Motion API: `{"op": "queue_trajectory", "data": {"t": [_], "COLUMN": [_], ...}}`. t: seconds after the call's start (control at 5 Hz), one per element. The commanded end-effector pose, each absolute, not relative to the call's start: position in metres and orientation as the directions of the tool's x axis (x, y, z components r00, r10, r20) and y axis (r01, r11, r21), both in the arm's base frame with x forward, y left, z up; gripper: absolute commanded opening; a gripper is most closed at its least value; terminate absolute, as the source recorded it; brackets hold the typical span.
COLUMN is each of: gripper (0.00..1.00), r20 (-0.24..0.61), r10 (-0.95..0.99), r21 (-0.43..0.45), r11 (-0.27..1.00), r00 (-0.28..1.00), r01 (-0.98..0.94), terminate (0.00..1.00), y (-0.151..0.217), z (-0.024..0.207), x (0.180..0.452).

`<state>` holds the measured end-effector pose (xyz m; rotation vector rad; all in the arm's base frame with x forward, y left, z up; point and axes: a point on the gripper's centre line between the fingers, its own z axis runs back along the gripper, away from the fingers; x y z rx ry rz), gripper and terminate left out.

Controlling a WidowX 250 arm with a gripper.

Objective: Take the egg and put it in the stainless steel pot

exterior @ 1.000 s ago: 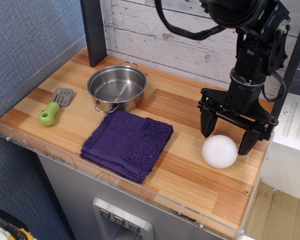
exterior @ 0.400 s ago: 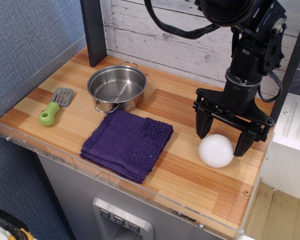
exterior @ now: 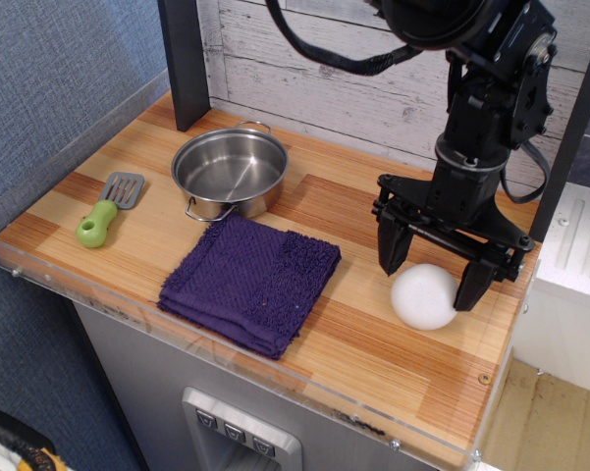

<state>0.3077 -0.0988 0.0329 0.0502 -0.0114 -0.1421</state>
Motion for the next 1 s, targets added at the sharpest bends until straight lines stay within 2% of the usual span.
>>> {"op": "queue_trajectory", "data": {"t": [0.0, 0.2, 0.6, 0.8], "gripper": [1.0, 0.0, 0.0, 0.0], "r20": [0.078, 0.075, 0.076, 0.105], "r10": [-0.149, -0.143, -0.142, -0.109], "r21": [0.041, 0.038, 0.016, 0.004], "r11": [0.988, 0.989, 0.99, 0.994], "r00": [0.986, 0.987, 0.987, 0.988], "r01": [0.146, 0.14, 0.141, 0.11], "terminate": [0.0, 0.0, 0.0, 0.0], "y": [-0.102, -0.101, -0.098, -0.081], "z": [0.054, 0.053, 0.064, 0.087], "x": [0.307, 0.305, 0.307, 0.306]}}
